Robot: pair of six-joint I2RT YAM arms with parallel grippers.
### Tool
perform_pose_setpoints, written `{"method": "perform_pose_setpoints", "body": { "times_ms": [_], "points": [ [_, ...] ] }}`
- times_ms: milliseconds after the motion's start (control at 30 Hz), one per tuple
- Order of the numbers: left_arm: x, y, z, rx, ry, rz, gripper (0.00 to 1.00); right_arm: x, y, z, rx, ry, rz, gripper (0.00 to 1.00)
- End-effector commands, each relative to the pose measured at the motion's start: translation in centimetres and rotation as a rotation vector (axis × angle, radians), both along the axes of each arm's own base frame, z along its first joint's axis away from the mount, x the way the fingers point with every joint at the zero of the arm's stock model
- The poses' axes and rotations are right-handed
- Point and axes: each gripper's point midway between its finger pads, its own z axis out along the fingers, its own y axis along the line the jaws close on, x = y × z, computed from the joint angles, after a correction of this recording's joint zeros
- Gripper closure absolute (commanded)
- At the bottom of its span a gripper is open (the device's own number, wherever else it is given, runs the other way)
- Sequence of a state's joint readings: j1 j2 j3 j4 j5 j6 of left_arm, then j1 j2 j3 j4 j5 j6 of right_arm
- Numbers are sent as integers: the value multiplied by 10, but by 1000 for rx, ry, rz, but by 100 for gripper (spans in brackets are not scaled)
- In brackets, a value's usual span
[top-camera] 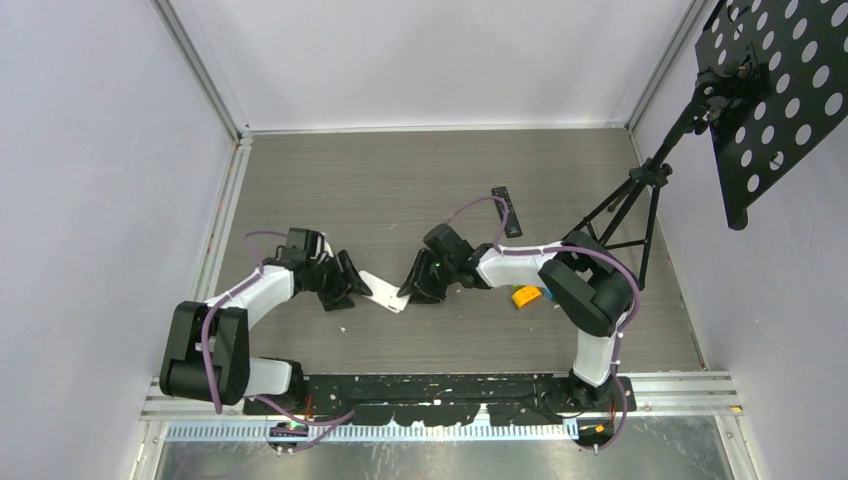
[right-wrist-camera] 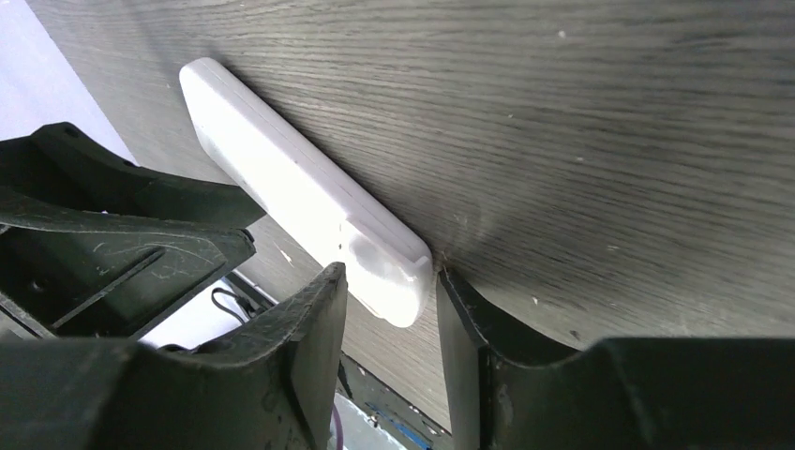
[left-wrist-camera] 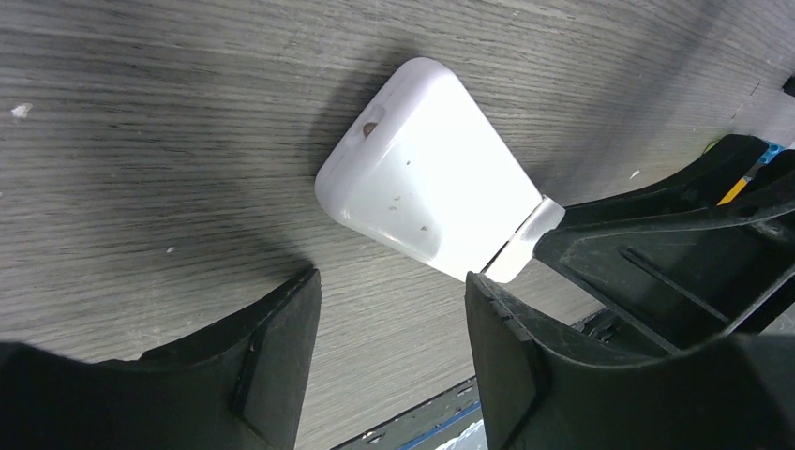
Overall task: Load the batteries into the remote control
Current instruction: Load the battery cover into the remote control.
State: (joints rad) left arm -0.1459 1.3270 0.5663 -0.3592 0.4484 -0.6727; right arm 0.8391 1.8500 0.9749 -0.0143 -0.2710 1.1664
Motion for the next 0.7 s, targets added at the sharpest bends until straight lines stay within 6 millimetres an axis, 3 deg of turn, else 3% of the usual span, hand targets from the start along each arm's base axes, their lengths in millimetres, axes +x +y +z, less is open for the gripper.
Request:
{"method": "perform_pose_setpoints", "body": {
  "times_ms": [0, 167, 267, 467, 667],
  "points": [
    [-2, 12, -11, 75, -7, 3, 38, 2, 0, 5, 2, -41, -17, 52],
    [3, 21, -6, 131, -31, 20, 33, -2, -1, 5, -2, -38, -20, 49],
    [10, 26, 2, 160, -67, 34, 24, -8, 0, 2, -2, -18, -26, 51],
    [25, 32, 15, 188, -162, 62, 9, -7, -1, -3, -7, -25, -56, 63],
    [43, 21, 19, 133, -236, 48, 7, 0, -3, -5, -14, -52, -84, 73]
  ]
}}
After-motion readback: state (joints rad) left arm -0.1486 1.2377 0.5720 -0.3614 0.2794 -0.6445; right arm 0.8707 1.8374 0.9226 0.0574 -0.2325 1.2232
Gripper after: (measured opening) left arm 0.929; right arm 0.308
